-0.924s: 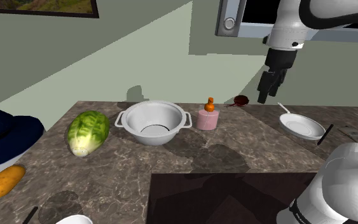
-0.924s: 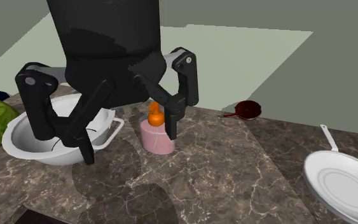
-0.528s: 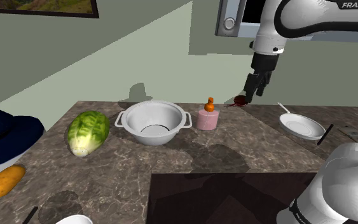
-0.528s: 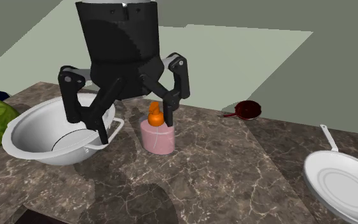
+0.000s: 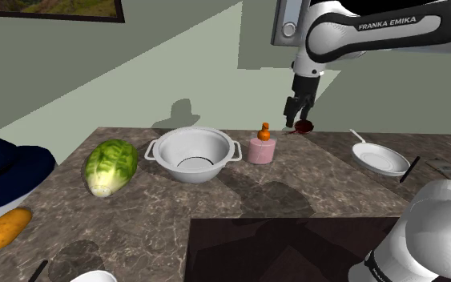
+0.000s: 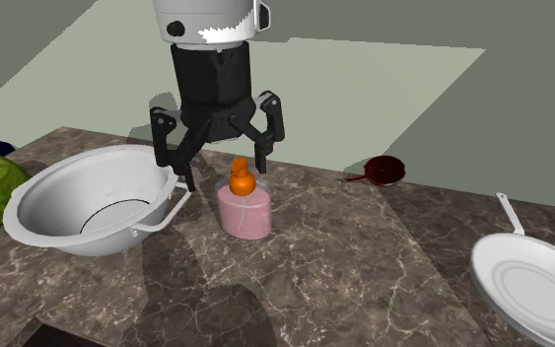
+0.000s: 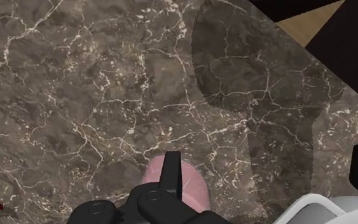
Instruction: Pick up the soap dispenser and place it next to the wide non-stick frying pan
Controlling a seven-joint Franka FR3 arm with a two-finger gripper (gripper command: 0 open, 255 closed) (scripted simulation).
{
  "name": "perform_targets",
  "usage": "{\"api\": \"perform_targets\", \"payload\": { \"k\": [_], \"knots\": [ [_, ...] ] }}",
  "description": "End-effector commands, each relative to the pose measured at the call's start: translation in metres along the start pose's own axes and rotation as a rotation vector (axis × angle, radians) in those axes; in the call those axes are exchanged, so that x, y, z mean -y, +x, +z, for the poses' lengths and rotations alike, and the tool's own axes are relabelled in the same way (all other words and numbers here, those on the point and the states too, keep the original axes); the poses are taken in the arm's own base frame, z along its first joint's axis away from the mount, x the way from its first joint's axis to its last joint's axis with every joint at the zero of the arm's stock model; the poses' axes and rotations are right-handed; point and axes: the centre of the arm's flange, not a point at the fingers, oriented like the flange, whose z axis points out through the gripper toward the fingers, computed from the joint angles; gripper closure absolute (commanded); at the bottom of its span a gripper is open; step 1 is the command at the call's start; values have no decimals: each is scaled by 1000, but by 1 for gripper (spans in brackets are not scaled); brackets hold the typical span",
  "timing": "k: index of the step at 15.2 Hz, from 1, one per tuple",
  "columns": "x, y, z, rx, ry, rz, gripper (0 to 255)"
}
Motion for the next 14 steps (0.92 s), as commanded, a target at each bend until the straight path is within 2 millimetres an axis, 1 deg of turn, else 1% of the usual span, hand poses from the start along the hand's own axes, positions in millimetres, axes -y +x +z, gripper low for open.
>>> {"api": "perform_targets", "payload": {
  "k": [1, 12, 14],
  "knots": [
    [-11, 24, 12, -4, -4, -2, 0],
    [-55, 148, 64, -21, -20, -14, 0],
    [-55, 148, 75, -21, -20, -14, 0]
  ]
}}
